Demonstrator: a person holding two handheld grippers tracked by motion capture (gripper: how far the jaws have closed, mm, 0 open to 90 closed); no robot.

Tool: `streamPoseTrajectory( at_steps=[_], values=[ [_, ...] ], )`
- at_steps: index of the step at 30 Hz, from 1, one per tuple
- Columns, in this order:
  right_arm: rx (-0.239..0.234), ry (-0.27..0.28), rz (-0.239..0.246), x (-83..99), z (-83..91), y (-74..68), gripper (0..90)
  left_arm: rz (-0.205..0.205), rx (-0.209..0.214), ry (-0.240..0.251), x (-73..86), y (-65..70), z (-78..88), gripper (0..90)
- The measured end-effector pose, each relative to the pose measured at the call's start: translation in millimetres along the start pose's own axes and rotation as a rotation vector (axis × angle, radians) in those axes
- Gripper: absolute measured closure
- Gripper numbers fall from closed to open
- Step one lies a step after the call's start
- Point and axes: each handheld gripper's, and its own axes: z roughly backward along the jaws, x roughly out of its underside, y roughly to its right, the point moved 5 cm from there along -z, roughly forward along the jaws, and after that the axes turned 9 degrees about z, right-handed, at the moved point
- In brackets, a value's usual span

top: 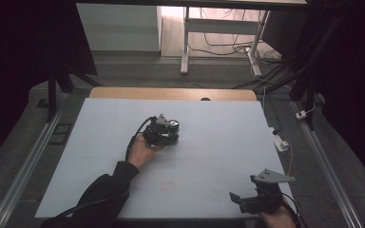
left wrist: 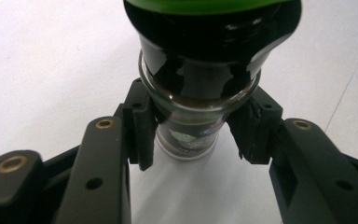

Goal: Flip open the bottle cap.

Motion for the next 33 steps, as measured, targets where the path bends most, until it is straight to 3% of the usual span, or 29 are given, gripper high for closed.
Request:
streamPoseTrajectory(
  at_steps=[14, 27, 33],
  values=[
    [-0.045, 0.021, 0.061, -18.0, -9.6, -11.2, 0.0, 0.000, 0.001, 0.006, 0.7, -0.2, -0.3, 53.6],
    [-0.090, 0.047, 0.152, -51.8, -33.5, -20.8, 0.0, -0.003, -0.003, 0.002, 0.8, 0.2, -0.3, 53.6],
    [-0.123, 0.071, 0.130, -62.3, -40.9, -20.7, 0.0, -0.004, -0.004, -0.002, 0.5, 0.2, -0.2, 53.6]
  ],
)
